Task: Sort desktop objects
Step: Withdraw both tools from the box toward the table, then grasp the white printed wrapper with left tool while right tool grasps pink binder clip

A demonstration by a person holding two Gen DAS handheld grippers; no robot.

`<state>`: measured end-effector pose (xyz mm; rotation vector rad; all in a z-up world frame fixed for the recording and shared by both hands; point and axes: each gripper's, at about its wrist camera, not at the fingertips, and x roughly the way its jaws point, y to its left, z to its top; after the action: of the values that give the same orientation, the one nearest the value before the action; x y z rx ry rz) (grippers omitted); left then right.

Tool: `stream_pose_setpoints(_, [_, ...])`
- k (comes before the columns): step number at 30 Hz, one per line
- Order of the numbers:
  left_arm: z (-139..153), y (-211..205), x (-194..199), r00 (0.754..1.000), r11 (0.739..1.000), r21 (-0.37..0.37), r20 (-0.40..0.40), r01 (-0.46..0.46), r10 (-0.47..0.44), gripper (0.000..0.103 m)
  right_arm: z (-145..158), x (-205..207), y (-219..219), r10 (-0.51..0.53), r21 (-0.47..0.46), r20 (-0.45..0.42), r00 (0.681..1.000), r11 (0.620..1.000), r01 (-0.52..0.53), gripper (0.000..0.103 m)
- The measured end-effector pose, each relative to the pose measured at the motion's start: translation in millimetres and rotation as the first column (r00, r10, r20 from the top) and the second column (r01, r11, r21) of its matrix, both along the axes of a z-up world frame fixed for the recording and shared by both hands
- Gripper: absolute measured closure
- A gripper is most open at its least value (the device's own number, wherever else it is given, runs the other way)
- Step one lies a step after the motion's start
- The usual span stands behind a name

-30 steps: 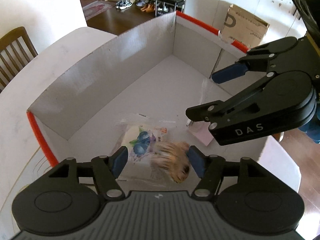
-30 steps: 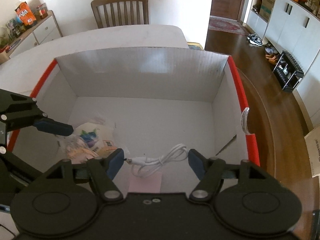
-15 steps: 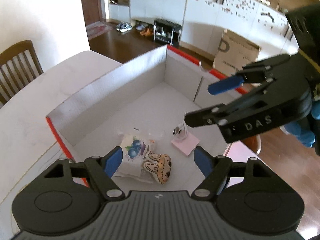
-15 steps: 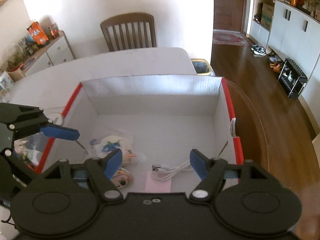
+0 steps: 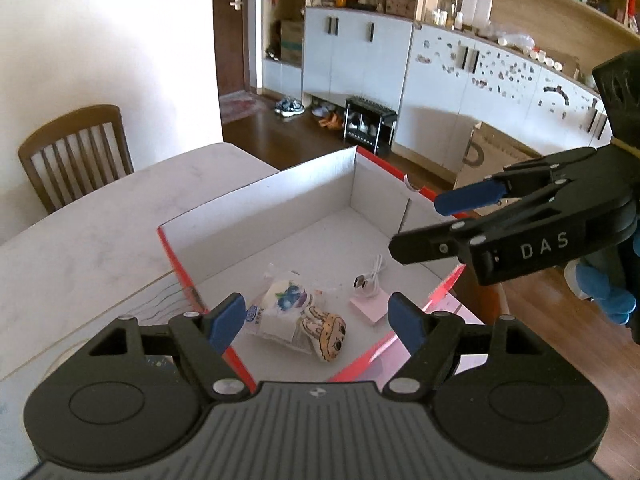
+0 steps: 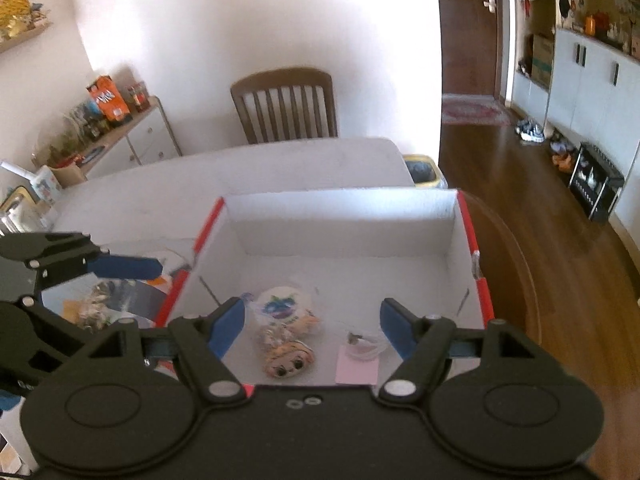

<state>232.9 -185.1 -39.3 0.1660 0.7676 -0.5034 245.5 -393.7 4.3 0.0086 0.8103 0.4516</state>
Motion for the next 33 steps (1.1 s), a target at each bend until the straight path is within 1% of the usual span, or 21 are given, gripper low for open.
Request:
stream_pose_setpoints(7, [9,25,-33,0.999,1.000,-0.020,0.044,0.000,0.001,0.025,12,-27,24,0.011,0.006,0.076,0.997,1.000,-0.012,0.029])
stream_pose_setpoints(11, [11,46,-46,0.999,0.999,-0.040,0.046,-0.004,0.006,0.025,14,-41,40,0.000,0.004,0.106,0.994,1.000,-0.001,0.029])
stream_pose_setpoints(13, [11,55,-53,0.999,0.999,-0.039,0.054,-0.004,0.006,0.025,16,-48,48,-0.005,0.002,0.120,0.993,1.000,0.005,0.029])
stream_pose_setpoints(23, [8,107,-81,0.997,0.998,-0.056,0.073,-0.013,0.017,0.025,13,-81,87,-0.030,0.024,0.124,0.992,0.999,0.028,0.028])
stream_pose_setpoints(28, [7,127,-88,0.998,0.997,-0.080,0.062,-0.008,0.013,0.023,10,-99,109,-0.022,0.015,0.135,0.991,1.000,0.020,0.027])
stream_pose_setpoints(33, [1,152,-97,0.998,0.995,-0.096,0.058,-0.005,0.011,0.020,5,-111,128,-0.036,0.010,0.132,0.991,0.999,0.034,0.026])
